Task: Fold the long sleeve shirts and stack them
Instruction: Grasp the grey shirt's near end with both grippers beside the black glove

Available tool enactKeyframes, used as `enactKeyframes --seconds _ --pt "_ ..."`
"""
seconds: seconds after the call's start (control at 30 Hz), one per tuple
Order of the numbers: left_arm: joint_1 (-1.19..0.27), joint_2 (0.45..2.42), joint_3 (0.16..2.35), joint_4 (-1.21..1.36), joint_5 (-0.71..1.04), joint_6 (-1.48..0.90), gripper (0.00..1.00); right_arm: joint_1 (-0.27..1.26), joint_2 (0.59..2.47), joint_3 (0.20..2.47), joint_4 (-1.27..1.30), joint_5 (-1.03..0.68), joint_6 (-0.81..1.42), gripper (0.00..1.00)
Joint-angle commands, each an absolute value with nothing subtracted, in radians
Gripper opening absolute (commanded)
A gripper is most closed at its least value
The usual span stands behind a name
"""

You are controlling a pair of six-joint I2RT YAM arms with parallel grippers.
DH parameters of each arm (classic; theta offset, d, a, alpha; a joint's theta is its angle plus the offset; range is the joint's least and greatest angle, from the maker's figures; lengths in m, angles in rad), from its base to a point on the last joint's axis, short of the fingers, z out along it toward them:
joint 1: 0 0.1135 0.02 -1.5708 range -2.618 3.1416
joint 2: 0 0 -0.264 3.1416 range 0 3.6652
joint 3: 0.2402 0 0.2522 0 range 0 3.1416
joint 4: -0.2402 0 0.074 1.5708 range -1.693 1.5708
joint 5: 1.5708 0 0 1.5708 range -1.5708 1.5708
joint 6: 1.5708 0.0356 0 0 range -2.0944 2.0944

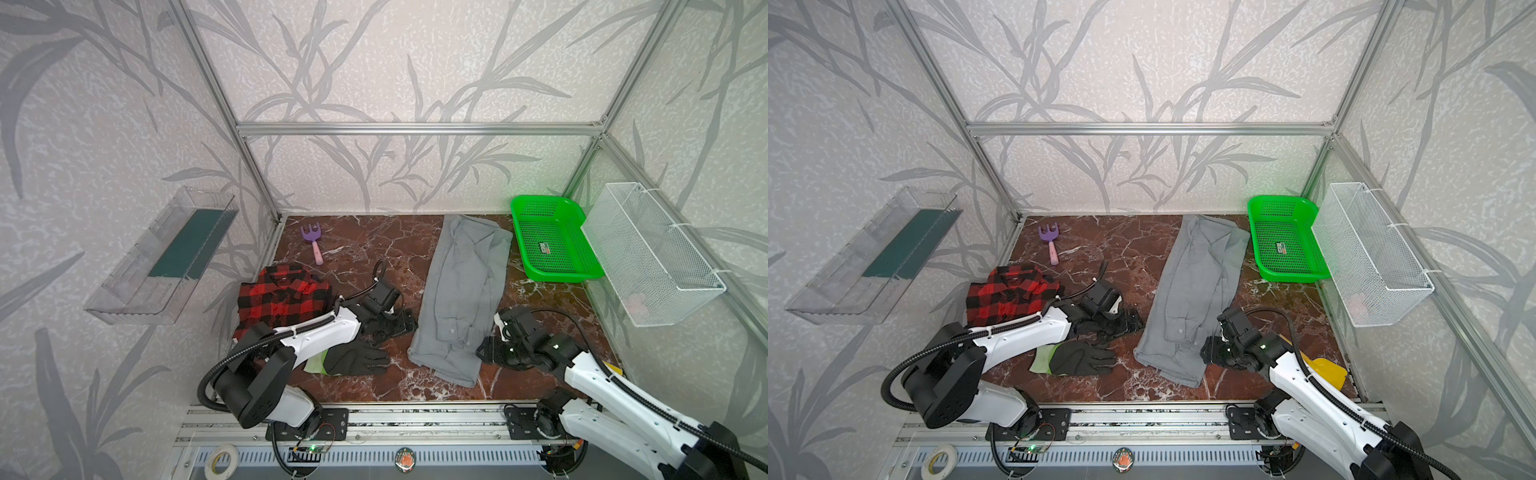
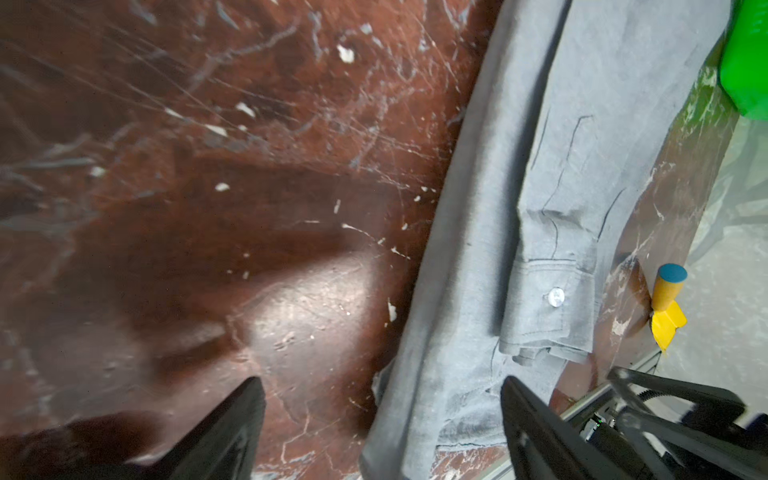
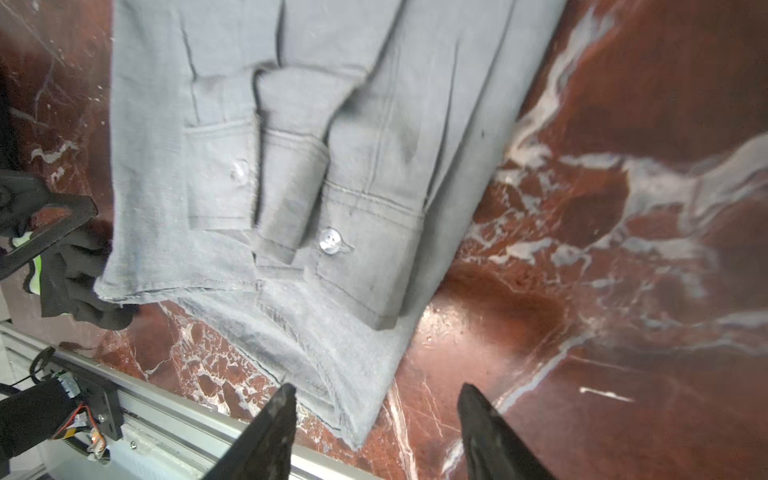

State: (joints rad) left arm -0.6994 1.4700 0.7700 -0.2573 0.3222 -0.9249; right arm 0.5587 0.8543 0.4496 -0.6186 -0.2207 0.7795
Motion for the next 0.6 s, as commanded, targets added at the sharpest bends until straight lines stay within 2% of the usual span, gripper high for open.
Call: enactKeyframes --seconds 0.0,0.33,0.4,0.57 --pt "-0.73 1.495 0.743 -0.178 0.353 -0.97 0.83 0.556 0.835 0.387 -0.518 -0.291 0.897 0.63" --pt "-0.771 1.552 0.708 -0.066 0.409 -0.997 0.53 0.631 0.806 0.283 -0.436 -0.265 1.057 0.6" --pt "-0.775 1.558 0.701 -0.053 0.413 -1.001 0.5 0.662 0.802 0.26 -0.398 -0.256 1.096 0.57" --pt "-0.788 1.567 0.662 0.014 0.43 -1.032 0.31 0.771 0.816 0.239 -0.336 -0.215 1.184 0.53"
